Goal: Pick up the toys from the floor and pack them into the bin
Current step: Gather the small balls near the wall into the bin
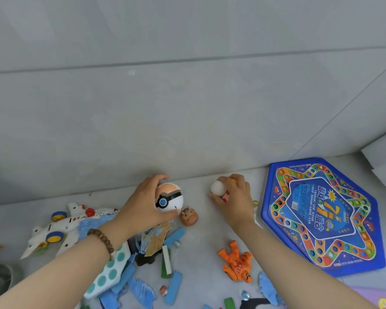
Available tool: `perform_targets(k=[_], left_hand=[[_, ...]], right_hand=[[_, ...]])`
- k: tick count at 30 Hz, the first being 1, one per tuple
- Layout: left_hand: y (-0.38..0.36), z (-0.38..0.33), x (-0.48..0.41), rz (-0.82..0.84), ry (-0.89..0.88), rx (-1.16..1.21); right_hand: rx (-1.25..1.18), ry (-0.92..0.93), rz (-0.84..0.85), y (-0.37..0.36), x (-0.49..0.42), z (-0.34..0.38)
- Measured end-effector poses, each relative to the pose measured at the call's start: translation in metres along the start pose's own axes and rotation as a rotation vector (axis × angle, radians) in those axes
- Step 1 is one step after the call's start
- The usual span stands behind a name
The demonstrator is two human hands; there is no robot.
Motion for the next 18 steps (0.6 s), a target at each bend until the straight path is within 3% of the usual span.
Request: perform_targets(k=[5,10,13,18], left_hand=[[0.007,-0.005,0.018,-0.028,-0.002,0.058],[0.047,-0.018,0.066,-0.050,0.011,0.153],[0.098,-0.029,0.124,-0.088,-0.001,0.207],[0.199,-0.040,0.253,-0.257,-0.019,0.256]], right_hand=[[-0.412,-0.202,-0.033,0.019,0.008,0.028],[-0.735,-0.225,0.085,0.057,0.028,0.098],[-0.788,-0.227,0.142,0.096,0.043,0.158],[-0.808,-0.059,0.363,0.157,0.085,0.293]])
Point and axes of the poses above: each hand's wrist, its own x-axis away from the middle knuckle, its own y-axis out of the back of the hand, z = x × y, the point moved 2 cm from there along -x, towards the middle knuckle, and after that the axes turned 10 degrees about y, right-handed, at the moved point
